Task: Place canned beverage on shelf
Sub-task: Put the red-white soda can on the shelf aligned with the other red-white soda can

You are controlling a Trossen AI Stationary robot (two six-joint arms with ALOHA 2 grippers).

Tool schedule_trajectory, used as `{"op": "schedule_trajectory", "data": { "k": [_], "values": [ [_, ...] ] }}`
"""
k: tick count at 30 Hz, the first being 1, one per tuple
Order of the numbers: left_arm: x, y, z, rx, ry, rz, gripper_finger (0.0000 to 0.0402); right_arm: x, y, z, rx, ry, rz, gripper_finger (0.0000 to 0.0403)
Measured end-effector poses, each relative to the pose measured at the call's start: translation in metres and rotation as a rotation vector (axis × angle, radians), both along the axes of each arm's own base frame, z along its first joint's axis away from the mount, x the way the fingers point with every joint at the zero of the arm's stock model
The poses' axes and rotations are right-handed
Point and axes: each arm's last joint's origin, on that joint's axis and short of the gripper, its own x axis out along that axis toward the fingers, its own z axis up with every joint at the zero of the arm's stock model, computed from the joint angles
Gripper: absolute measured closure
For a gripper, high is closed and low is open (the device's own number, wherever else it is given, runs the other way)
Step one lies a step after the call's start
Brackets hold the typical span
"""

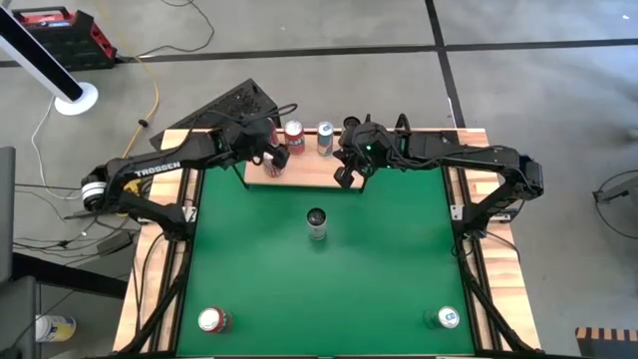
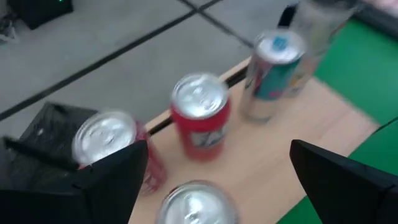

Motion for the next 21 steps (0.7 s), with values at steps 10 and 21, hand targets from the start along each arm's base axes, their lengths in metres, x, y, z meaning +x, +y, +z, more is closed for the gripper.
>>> {"op": "schedule_trajectory", "data": {
  "k": [10,21],
  "values": [
    [0.038,-0.033,-0.018,0.012,0.029,-0.144,0.0038,-0.001,-0.004,0.000,-0.001,-0.003,-0.011,0.0383],
    [0.058,-0.031,-0.054,-0.077,0.200,-0.194,0.0236,-0.001,-0.006,0.000,0.001,-0.005,-0.019,0.0378]
  ]
}}
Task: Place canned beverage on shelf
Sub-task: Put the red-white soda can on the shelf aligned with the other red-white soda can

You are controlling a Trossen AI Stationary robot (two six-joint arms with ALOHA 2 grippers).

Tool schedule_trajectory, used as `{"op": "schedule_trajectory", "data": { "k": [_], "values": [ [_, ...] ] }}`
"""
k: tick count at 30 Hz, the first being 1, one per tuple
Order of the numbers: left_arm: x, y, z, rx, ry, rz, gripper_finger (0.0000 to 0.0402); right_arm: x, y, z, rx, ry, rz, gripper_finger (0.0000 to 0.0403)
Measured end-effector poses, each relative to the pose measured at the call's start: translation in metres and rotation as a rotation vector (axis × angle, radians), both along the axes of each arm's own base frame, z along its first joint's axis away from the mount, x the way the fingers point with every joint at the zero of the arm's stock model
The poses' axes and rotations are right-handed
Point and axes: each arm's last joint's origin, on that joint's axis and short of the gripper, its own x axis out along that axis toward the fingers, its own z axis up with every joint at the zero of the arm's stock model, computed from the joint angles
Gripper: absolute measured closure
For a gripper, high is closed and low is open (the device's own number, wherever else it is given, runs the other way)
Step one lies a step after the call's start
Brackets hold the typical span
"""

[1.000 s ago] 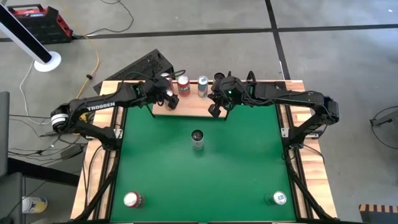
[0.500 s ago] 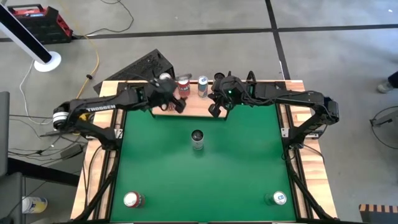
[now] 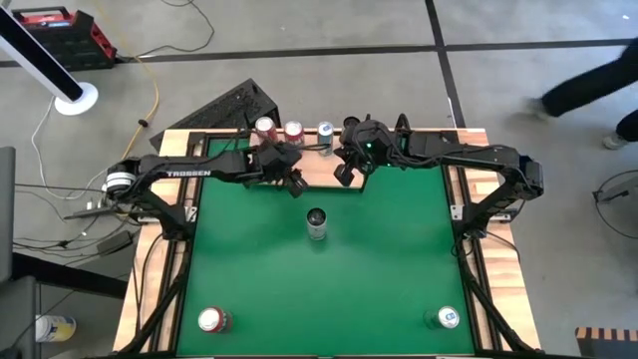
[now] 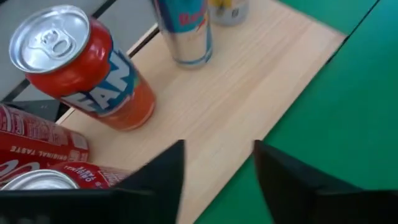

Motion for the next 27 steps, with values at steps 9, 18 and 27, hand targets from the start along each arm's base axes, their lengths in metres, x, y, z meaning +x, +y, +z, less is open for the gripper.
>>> {"op": "schedule_trajectory", "data": {
  "k": [9,18,27],
  "values": [
    [0.021,0.006,-0.013,0.033,0.127,-0.092,0.0395,-0.001,-0.002,0.000,0.030,-0.015,-0.020,0.0370],
    [0.035,0.011,-0.020,0.073,0.356,-0.124,0.0401,-0.001,-0.002,-0.001,0.046,-0.012,-0.016,0.0383],
    [0.033,0.014,-0.023,0.146,0.465,-0.138,0.0401,-0.001,-0.002,-0.001,0.047,-0.009,-0.014,0.0373]
  ]
}}
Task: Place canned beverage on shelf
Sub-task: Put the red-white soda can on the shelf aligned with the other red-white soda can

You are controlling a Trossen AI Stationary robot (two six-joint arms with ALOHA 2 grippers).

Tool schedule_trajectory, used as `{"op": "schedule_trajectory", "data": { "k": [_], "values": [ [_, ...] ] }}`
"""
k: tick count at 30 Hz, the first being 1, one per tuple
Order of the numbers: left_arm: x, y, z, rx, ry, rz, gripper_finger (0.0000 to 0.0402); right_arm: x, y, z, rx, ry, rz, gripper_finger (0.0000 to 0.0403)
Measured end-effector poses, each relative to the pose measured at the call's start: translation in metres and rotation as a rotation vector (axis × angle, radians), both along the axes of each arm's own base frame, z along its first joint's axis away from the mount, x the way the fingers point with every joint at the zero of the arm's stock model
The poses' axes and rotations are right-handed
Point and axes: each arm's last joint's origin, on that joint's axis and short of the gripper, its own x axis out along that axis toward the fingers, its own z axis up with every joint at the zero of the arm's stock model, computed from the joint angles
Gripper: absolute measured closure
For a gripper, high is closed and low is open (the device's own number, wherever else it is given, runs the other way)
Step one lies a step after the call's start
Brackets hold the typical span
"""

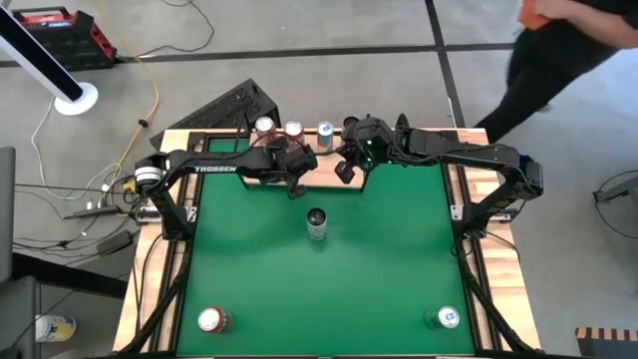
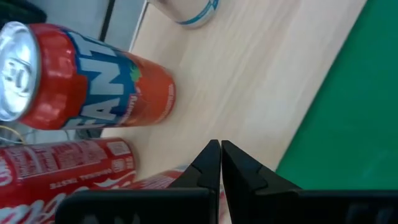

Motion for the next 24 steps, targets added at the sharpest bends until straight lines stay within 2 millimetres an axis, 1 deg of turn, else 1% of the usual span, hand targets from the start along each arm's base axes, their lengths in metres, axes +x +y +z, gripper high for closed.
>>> {"op": "schedule_trajectory", "data": {
  "k": [5,9,12,19,24],
  "values": [
    [-0.003,0.008,0.000,0.023,0.021,0.005,0.0402,0.000,0.000,0.000,0.000,-0.001,0.001,0.0384],
    [-0.005,0.013,0.000,0.020,0.028,0.019,0.0401,0.000,0.000,0.000,0.004,-0.003,0.002,0.0375],
    [-0.008,0.013,-0.001,0.009,0.057,0.025,0.0401,0.000,0.000,0.000,0.005,-0.003,0.002,0.0371],
    [-0.011,0.012,-0.003,0.001,0.086,0.044,0.0401,0.000,0.000,0.000,0.005,-0.003,0.002,0.0384],
    [-0.013,0.011,-0.004,0.005,0.108,0.061,0.0401,0.000,0.001,0.000,0.008,-0.005,0.003,0.0372]
  ]
}}
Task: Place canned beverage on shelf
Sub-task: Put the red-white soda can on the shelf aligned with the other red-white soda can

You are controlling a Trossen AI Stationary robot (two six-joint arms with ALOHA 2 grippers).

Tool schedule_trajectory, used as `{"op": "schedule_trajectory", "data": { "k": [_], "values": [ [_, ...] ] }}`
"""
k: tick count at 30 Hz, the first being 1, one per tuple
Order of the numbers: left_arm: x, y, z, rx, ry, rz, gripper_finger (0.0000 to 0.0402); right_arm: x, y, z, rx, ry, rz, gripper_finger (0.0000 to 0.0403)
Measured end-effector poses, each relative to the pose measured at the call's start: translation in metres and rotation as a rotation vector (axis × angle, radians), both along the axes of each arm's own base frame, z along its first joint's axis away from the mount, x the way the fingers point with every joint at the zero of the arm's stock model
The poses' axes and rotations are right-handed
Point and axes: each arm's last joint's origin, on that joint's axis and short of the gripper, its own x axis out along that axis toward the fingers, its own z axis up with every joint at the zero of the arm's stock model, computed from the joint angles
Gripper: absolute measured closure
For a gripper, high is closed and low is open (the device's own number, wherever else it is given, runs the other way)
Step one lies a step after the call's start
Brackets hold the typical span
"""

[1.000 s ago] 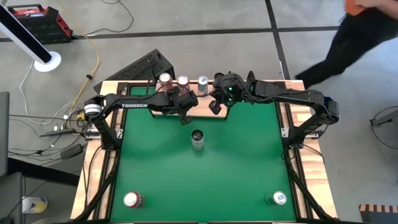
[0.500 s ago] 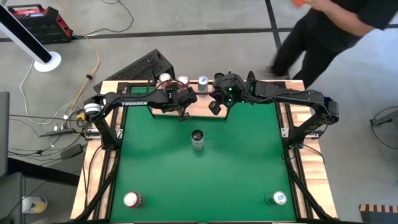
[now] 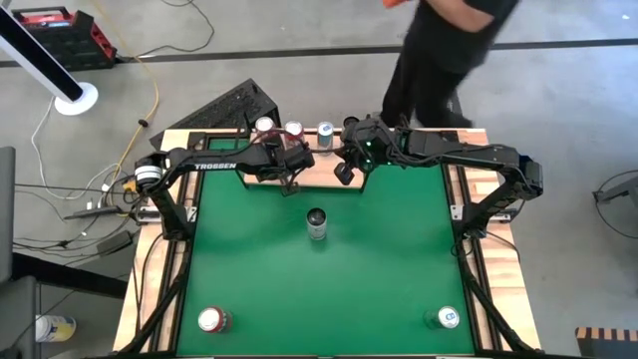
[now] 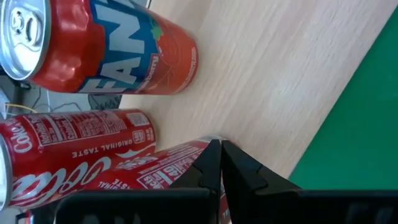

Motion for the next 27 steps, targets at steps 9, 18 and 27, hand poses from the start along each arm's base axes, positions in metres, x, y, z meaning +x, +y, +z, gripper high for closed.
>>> {"op": "schedule_trajectory", "data": {
  "k": [9,18,27],
  "values": [
    [-0.002,0.000,0.000,0.023,0.017,0.034,0.0401,0.000,0.001,0.000,0.000,0.001,0.002,0.0383],
    [-0.003,0.005,0.001,0.062,-0.029,0.118,0.0401,0.000,0.000,0.000,-0.002,0.000,0.003,0.0377],
    [-0.009,0.015,0.000,0.052,-0.034,0.182,0.0401,0.000,0.001,0.000,-0.002,0.001,0.003,0.0372]
  ]
}}
